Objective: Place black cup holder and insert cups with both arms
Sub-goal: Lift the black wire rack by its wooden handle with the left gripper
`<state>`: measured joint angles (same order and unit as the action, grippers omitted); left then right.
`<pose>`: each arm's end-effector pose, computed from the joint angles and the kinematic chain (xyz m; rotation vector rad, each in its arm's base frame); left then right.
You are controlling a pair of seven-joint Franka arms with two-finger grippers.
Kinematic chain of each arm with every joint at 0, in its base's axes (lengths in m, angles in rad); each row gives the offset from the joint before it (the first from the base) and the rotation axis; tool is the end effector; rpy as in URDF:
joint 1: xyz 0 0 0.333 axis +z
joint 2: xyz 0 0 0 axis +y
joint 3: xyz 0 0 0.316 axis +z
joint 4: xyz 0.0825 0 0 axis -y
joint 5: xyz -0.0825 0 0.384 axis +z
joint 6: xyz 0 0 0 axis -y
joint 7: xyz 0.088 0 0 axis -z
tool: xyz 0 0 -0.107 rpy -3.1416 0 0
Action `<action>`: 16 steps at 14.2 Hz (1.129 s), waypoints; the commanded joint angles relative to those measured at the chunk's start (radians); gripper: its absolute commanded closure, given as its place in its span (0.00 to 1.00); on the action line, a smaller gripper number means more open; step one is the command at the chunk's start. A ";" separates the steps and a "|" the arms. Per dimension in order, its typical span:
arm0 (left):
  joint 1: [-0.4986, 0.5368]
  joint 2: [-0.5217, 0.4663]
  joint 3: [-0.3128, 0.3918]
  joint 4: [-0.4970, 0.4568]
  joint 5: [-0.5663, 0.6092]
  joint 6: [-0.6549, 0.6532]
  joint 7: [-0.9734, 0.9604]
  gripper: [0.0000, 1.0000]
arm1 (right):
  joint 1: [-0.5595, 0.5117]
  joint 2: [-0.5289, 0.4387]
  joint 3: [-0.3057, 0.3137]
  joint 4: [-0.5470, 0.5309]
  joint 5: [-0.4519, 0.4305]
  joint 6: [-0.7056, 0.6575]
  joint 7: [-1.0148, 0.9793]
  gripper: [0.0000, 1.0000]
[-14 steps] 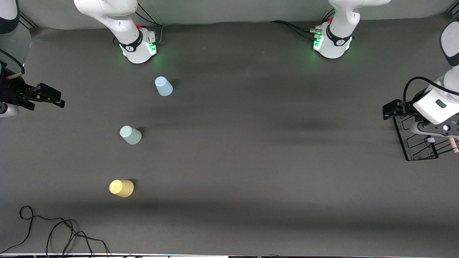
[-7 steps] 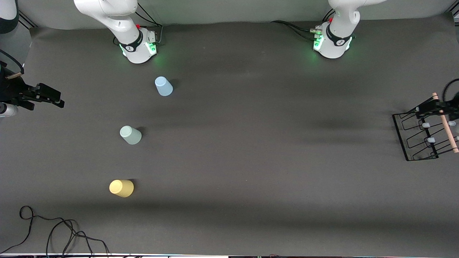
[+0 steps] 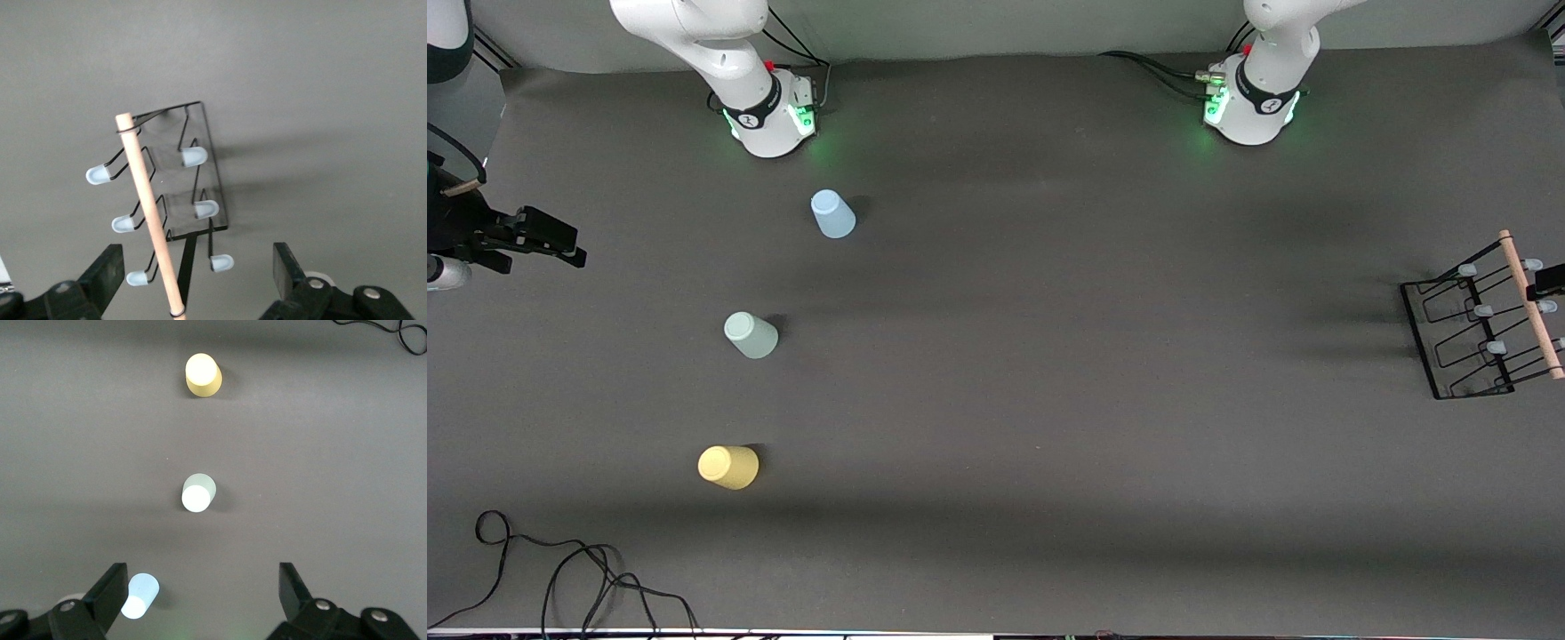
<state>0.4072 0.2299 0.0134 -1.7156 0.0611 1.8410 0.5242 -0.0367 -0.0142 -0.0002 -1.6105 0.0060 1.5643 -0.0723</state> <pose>0.5608 0.2556 0.4427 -3.1231 0.1926 0.1892 0.5482 -0.0196 0.6131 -3.1330 -0.0554 0.0496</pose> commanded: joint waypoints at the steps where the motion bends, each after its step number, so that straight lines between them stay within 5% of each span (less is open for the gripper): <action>1: 0.036 -0.004 -0.009 -0.119 0.008 0.137 0.054 0.01 | -0.005 0.000 0.006 0.004 -0.001 0.002 0.009 0.00; 5: 0.113 0.019 -0.009 -0.206 0.008 0.277 0.134 0.05 | -0.003 0.007 0.008 0.007 -0.001 0.002 0.009 0.00; 10: 0.117 0.028 -0.009 -0.260 -0.006 0.329 0.132 0.37 | -0.003 0.007 0.008 0.009 -0.001 0.002 0.009 0.00; 13: 0.119 0.028 -0.009 -0.285 -0.006 0.365 0.132 0.99 | -0.003 0.007 0.008 0.009 -0.001 0.002 0.009 0.00; 16: 0.114 0.016 -0.010 -0.280 -0.006 0.351 0.134 1.00 | -0.005 0.007 0.008 0.009 -0.001 0.002 0.009 0.00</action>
<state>0.5202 0.2738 0.0079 -1.9786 0.0605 2.1908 0.6409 -0.0367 -0.0112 0.0019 -1.6105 0.0060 1.5648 -0.0723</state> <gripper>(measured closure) 0.837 0.000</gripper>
